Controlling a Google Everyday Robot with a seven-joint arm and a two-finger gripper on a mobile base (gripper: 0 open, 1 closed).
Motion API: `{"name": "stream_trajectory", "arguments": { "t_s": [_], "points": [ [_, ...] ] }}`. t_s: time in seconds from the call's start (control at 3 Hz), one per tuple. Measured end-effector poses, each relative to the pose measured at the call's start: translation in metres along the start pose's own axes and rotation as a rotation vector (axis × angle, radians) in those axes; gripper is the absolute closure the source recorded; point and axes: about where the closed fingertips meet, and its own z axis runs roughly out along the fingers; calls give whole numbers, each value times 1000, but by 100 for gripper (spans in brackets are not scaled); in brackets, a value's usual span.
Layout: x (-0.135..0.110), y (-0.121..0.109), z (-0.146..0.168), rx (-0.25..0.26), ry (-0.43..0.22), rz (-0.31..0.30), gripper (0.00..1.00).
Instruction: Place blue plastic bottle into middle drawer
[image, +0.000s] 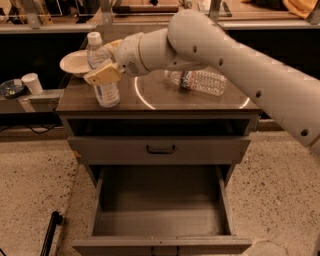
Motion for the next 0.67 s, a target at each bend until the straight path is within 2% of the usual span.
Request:
{"name": "stream_trajectory", "arguments": {
  "t_s": [0.33, 0.67],
  "points": [
    [2, 4, 5, -28, -93, 21, 63],
    [-2, 6, -13, -88, -299, 34, 84]
  ]
}}
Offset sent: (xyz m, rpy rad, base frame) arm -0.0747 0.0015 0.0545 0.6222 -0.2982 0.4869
